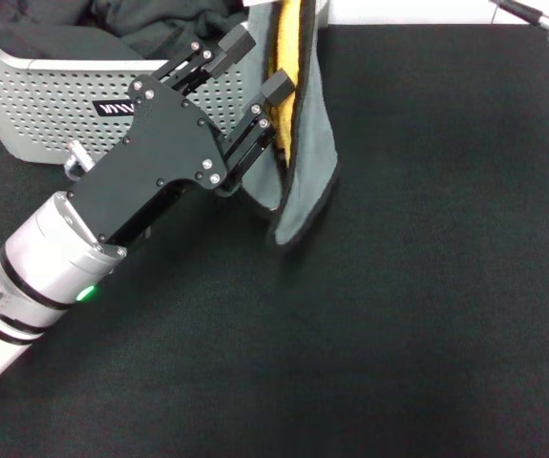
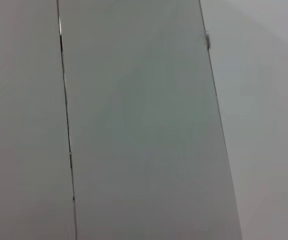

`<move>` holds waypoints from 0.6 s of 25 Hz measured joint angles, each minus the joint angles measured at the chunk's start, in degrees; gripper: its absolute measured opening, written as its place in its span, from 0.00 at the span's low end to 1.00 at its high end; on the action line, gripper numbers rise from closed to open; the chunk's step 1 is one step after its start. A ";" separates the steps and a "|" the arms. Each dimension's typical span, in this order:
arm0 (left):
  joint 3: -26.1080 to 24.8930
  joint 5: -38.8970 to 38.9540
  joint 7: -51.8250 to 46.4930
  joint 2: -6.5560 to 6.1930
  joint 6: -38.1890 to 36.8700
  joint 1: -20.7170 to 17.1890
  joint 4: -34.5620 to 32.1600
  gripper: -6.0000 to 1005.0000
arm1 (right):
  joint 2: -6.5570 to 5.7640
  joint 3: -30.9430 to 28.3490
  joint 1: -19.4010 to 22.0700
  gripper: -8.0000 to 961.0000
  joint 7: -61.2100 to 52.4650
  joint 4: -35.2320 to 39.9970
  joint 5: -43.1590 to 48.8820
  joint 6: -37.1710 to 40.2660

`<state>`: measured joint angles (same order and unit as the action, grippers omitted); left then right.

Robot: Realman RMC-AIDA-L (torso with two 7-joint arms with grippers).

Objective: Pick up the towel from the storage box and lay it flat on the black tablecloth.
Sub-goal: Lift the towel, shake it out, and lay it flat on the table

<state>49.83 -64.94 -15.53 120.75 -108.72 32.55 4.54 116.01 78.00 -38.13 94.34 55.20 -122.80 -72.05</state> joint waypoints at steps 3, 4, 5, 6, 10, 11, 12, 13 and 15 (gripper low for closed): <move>-0.03 0.33 -0.02 0.01 0.92 0.17 0.02 0.46 | 0.00 0.60 -0.41 0.03 0.22 -0.26 0.05 0.23; -0.05 0.42 -0.02 0.00 1.33 0.23 0.03 0.46 | 0.00 0.73 -0.51 0.03 0.32 -0.33 0.05 0.23; -0.07 0.48 -0.02 0.00 1.85 0.27 0.05 0.46 | 0.00 0.87 -0.60 0.02 0.47 -0.36 0.05 0.24; -0.10 0.53 -0.03 0.01 2.39 0.31 0.07 0.46 | 0.02 0.97 -0.70 0.02 0.55 -0.37 0.05 0.25; -0.16 0.82 -0.03 0.01 4.20 0.39 0.14 0.46 | 0.07 1.06 -1.06 0.03 0.59 -0.36 0.01 0.26; -0.17 1.15 -0.03 0.01 4.61 0.35 0.16 0.46 | 0.08 1.06 -1.07 0.03 0.59 -0.30 -0.17 0.23; -0.18 1.47 -0.03 0.01 4.91 0.26 0.20 0.46 | 0.08 1.06 -1.05 0.03 0.59 -0.18 -0.29 0.19; -0.18 1.85 -0.03 0.01 5.22 0.13 0.25 0.46 | 0.08 0.97 -0.94 0.03 0.59 0.02 -0.34 0.12; -0.18 2.17 -0.03 0.00 5.44 0.03 0.26 0.46 | 0.04 0.65 -0.65 0.03 0.63 0.57 -0.61 -0.20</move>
<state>49.65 -62.78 -15.56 120.75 -103.28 32.58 4.80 116.05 78.64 -38.78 94.97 55.77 -123.42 -72.25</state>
